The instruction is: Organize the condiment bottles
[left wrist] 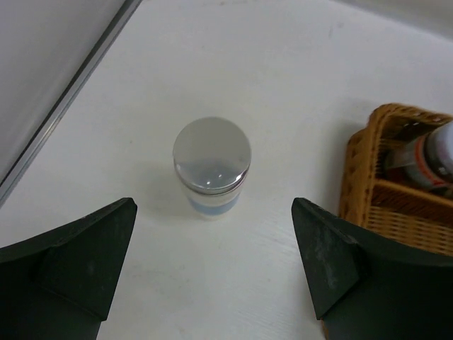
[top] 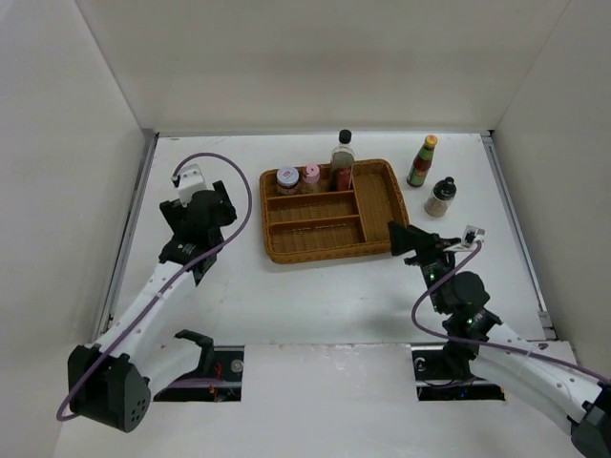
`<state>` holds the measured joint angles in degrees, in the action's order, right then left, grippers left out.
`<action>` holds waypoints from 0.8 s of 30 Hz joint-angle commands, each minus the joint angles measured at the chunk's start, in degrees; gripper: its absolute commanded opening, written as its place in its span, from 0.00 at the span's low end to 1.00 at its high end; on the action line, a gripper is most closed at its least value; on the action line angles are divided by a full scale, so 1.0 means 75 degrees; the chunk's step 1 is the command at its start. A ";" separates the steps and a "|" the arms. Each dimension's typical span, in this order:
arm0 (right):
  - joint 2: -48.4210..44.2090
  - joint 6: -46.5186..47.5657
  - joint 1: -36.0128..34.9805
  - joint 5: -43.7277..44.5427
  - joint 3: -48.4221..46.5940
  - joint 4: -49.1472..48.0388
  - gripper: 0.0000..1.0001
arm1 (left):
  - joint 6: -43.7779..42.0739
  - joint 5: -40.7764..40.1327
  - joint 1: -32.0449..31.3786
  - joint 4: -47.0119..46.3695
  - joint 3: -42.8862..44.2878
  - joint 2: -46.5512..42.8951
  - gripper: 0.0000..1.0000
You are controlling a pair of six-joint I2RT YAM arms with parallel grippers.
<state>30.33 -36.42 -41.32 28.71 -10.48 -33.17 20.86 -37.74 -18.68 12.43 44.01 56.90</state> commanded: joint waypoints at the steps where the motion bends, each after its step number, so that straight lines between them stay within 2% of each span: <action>1: 0.0373 0.0145 -0.0051 0.0180 -0.0079 -0.0511 0.88 | 0.0265 -0.0265 0.0117 -0.0624 -0.0137 0.0298 0.94; 6: 0.1253 0.0110 -0.0063 -0.0241 -0.0383 -0.0488 0.92 | 0.0277 -0.0254 0.0293 -0.1409 -0.0067 0.1083 0.94; 19: 0.1393 0.0040 0.0090 -0.0394 -0.0430 -0.0418 0.94 | 0.0207 0.0098 0.0785 -0.2172 0.0261 0.2256 0.92; 24: 0.1663 0.0017 0.0136 -0.0406 -0.0525 -0.0265 0.94 | 0.0207 0.0121 0.0890 -0.2407 0.0202 0.2467 0.79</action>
<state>42.06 -36.03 -40.91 26.44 -11.75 -33.47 22.13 -37.23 -12.73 -1.69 43.38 74.91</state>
